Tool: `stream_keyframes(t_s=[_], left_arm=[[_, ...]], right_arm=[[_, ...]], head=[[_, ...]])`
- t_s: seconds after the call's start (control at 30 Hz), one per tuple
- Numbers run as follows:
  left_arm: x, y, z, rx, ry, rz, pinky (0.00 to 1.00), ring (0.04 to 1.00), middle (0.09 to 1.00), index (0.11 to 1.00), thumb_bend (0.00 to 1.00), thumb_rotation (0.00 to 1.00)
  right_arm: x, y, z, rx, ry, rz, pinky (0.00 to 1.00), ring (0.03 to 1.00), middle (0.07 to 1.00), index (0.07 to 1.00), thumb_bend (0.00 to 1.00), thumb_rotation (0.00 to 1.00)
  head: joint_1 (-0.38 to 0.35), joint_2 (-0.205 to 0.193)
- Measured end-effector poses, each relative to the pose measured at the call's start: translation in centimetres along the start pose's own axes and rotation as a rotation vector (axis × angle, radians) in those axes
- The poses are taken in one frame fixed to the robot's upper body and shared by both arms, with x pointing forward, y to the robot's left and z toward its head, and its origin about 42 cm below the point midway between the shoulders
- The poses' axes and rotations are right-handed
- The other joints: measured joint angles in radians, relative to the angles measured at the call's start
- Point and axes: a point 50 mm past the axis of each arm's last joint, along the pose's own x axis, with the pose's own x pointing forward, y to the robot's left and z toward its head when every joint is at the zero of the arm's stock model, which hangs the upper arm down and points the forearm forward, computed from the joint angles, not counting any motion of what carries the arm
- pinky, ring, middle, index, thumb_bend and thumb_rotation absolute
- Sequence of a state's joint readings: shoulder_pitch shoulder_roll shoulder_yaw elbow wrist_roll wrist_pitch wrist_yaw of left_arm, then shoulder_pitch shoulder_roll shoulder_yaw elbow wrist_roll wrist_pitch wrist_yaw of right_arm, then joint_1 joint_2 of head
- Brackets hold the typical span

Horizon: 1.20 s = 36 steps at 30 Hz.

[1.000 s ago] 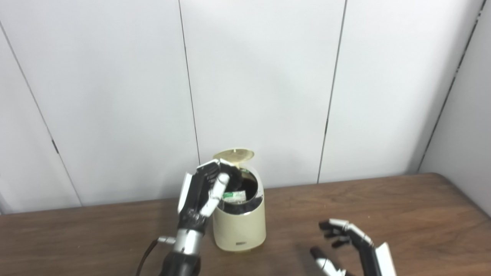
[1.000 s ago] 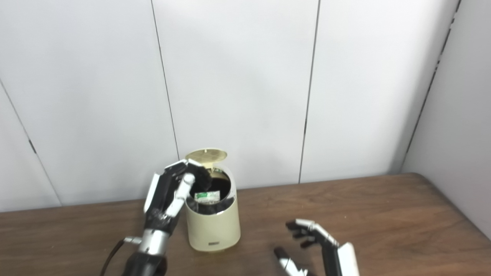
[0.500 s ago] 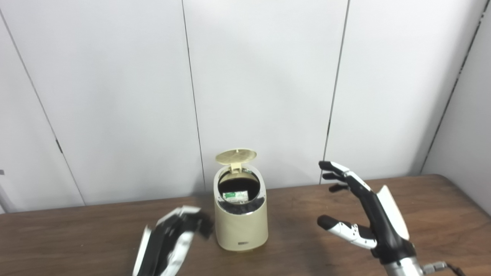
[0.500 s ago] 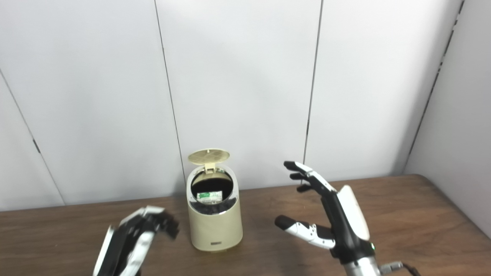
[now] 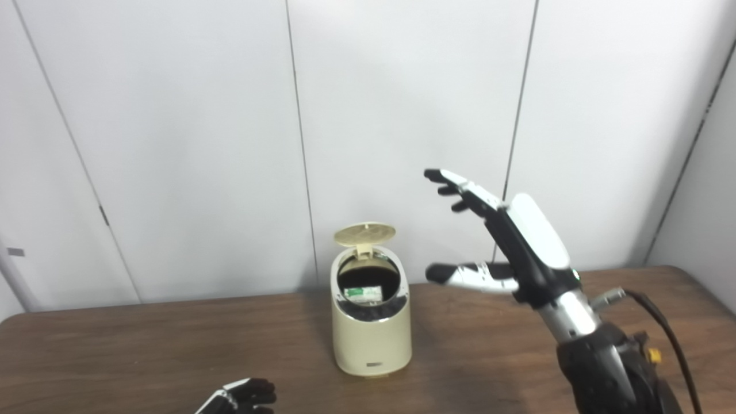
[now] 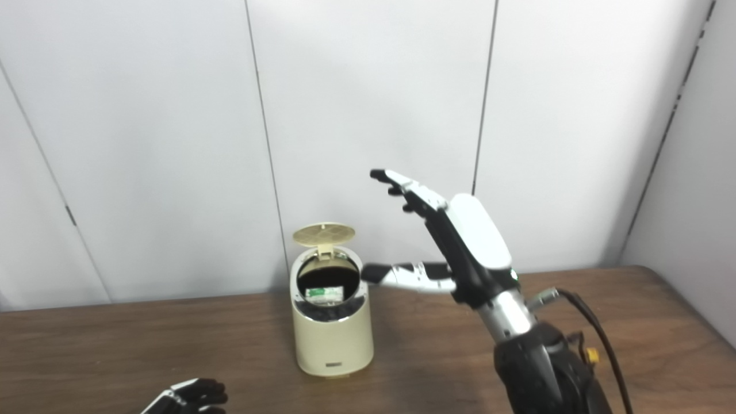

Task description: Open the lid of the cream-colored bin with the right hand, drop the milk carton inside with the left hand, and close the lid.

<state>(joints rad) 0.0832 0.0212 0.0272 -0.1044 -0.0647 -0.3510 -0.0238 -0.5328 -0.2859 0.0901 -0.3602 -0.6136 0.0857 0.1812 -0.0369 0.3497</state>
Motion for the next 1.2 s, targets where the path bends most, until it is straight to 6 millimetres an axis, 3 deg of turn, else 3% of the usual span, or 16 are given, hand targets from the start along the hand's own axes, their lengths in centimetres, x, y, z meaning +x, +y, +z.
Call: stream_keyframes(t_s=[0.3,0.43,0.53,0.7,0.93,1.2], left_arm=[[1.7,0.2,-0.8,0.059,-0.06,0.037,0.66,0.7,0.7,0.694,0.17,0.41],[1.8,0.0,-0.8,0.068,-0.064,0.035,0.65,0.689,0.698,0.688,0.15,0.39],[1.8,-0.1,-0.8,0.066,-0.063,0.031,0.64,0.69,0.697,0.69,0.18,0.49],[1.8,-0.2,-0.8,0.082,-0.062,0.024,0.63,0.682,0.687,0.684,0.16,0.5],[1.7,-0.8,-0.8,0.073,-0.065,0.028,0.63,0.676,0.677,0.669,0.13,0.5],[1.6,-1.3,-0.7,0.072,-0.066,0.021,0.63,0.686,0.678,0.674,0.13,0.56]], right_arm=[[3.3,1.9,-0.7,-0.063,0.031,0.114,0.74,0.876,0.882,0.893,0.72,0.88],[3.9,2.8,-1.1,-0.096,0.05,0.152,0.75,0.875,0.889,0.913,0.71,0.84],[4.3,4.0,-2.3,-0.103,0.086,0.19,0.76,0.884,0.899,0.917,0.71,0.82],[4.8,5.6,-3.8,-0.121,0.117,0.249,0.81,0.898,0.886,0.883,0.71,0.79],[5.8,6.6,-4.0,-0.126,0.119,0.281,0.82,0.912,0.877,0.874,0.72,0.8],[6.5,7.9,-3.7,-0.128,0.138,0.306,0.83,0.934,0.881,0.87,0.72,0.81]], head=[[0.028,0.021],[0.037,0.028],[0.034,0.031],[0.035,0.034],[0.04,0.035],[0.048,0.041]])
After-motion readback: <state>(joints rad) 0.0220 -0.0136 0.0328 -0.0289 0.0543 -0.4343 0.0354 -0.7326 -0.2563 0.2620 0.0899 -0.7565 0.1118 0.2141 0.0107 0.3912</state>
